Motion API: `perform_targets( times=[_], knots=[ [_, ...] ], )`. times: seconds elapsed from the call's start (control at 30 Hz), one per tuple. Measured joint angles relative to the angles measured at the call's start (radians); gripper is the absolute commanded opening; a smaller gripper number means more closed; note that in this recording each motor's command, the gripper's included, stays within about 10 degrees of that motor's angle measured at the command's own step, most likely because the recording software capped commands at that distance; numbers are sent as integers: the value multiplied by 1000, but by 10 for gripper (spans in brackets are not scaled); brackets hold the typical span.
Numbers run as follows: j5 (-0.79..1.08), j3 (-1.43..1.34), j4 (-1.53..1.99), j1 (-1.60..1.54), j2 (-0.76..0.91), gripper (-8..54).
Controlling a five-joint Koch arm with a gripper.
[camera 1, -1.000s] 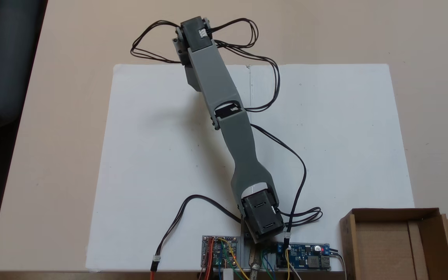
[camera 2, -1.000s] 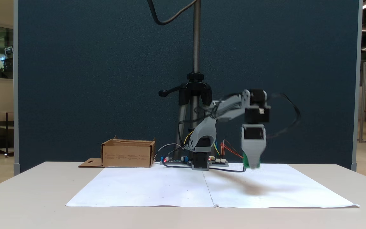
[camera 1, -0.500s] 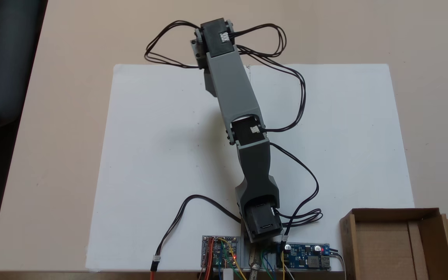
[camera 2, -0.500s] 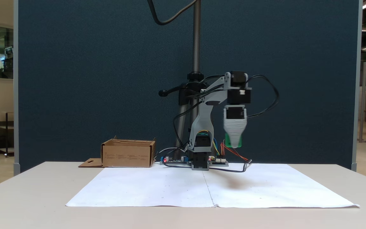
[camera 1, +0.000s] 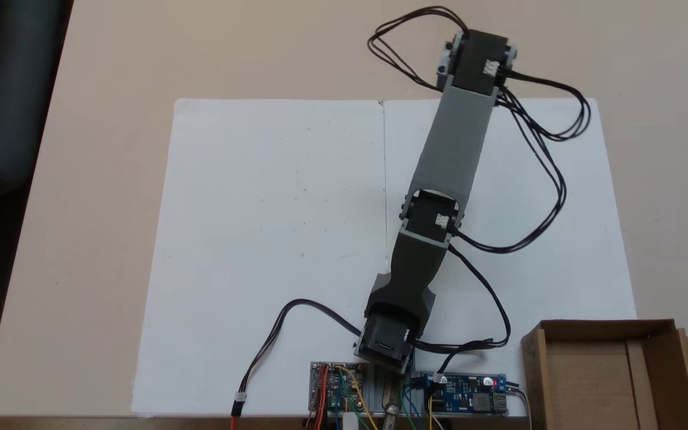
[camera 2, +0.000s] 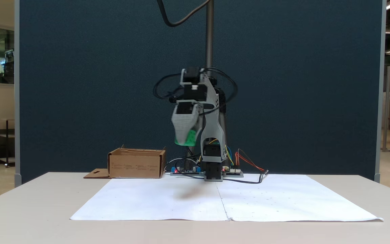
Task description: Grasp a green dice and put it in the bin.
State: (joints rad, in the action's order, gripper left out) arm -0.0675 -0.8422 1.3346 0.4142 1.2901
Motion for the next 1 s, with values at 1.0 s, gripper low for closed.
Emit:
perform_targets(
  times=[1.0],
  knots=[
    [520, 71, 64, 1338, -78, 129]
  ],
)
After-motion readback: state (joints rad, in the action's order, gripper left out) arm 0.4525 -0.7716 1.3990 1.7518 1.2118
